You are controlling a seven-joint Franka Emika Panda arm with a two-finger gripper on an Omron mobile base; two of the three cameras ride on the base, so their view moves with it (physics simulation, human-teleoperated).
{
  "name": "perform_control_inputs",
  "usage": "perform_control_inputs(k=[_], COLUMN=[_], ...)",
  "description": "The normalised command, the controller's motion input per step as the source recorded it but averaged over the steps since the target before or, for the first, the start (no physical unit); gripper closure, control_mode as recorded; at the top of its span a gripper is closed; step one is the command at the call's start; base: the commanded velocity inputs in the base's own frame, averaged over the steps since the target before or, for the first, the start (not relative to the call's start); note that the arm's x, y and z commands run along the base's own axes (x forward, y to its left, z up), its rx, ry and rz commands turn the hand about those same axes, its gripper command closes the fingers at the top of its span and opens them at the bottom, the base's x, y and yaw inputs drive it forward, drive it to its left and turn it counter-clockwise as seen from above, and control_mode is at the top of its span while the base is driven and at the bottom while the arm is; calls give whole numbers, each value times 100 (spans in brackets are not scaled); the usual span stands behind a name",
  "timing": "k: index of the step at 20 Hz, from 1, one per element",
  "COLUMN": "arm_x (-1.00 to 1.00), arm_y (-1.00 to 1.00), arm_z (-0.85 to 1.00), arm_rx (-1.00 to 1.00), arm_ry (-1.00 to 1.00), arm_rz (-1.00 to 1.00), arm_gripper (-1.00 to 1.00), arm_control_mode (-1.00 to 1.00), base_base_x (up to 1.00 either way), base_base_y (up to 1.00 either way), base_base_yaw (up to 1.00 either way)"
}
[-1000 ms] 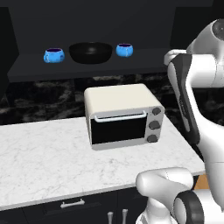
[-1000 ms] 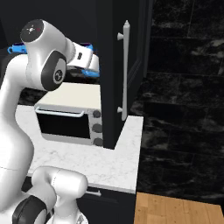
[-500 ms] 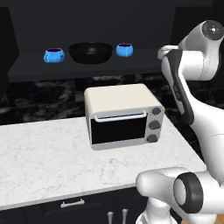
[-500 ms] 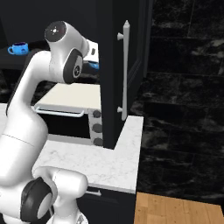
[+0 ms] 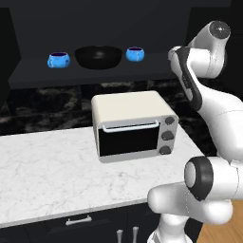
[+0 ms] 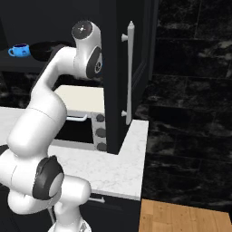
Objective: Gather all objects into one cabinet and sort the glasses and bowls to opposite sides.
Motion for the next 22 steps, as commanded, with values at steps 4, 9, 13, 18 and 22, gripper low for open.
perform_control_inputs(k=[4, 9, 13, 18, 22], arm_x=[59, 37, 30, 1, 3], arm_y=[-4, -1, -4, -4, 0], arm_z=[0, -1, -14, -26, -30], arm_rx=[0, 0, 0, 0, -1], arm_ry=[10, 3, -3, -16, -11], arm_rz=[0, 0, 1, 0, 0], arm_gripper=[100, 100, 100, 100, 100], arm_control_mode=[-100, -100, -100, -100, -100], base_base_x=[0, 0, 0, 0, 0], base_base_y=[0, 0, 0, 0, 0], base_base_yaw=[0, 0, 0, 0, 0])
